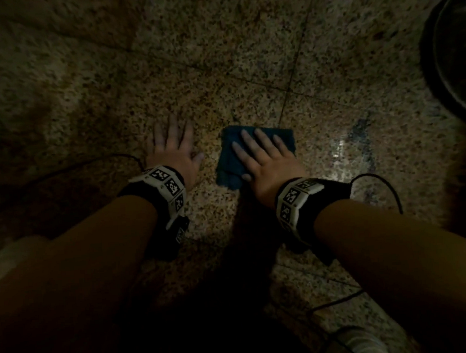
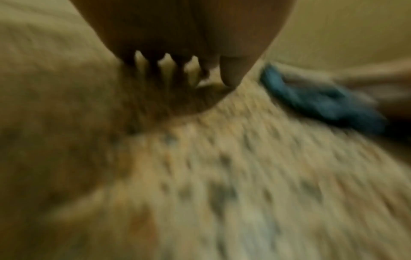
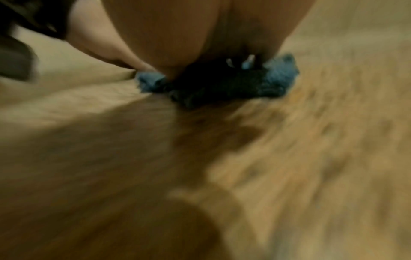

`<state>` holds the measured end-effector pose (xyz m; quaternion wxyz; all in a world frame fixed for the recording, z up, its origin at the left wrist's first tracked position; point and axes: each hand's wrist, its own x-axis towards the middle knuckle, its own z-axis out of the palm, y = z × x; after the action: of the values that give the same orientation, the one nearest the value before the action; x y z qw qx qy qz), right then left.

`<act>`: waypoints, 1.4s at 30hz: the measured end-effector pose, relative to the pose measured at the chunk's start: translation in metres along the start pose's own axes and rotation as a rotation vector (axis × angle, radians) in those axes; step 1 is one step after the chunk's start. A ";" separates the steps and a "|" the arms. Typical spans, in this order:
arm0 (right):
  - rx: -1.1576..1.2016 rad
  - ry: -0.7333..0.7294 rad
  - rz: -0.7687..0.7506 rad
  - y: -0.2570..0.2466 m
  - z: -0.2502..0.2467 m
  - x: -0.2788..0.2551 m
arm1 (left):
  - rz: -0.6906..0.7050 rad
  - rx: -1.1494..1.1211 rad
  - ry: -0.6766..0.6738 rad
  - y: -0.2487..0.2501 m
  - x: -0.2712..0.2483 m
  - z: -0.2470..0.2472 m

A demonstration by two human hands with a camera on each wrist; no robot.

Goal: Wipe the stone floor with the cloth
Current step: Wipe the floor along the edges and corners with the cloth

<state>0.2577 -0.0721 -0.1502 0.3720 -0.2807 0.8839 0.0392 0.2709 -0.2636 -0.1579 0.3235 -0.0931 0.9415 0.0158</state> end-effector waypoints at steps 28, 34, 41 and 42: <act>0.122 0.044 0.110 0.024 0.023 -0.036 | -0.031 -0.073 -0.001 0.035 0.000 0.004; 0.096 -0.017 0.080 0.030 0.048 -0.063 | 0.016 -0.011 -0.063 0.056 0.001 -0.010; 0.159 0.056 0.155 0.050 0.032 -0.044 | 0.030 -0.010 -0.057 0.058 -0.001 -0.008; 0.202 0.079 0.205 0.054 0.026 -0.038 | 0.031 -0.011 -0.059 0.057 -0.001 -0.007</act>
<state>0.2671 -0.0014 -0.1502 0.3572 -0.1516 0.9213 -0.0234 0.2569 -0.2079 -0.1531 0.3501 -0.0800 0.9328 0.0287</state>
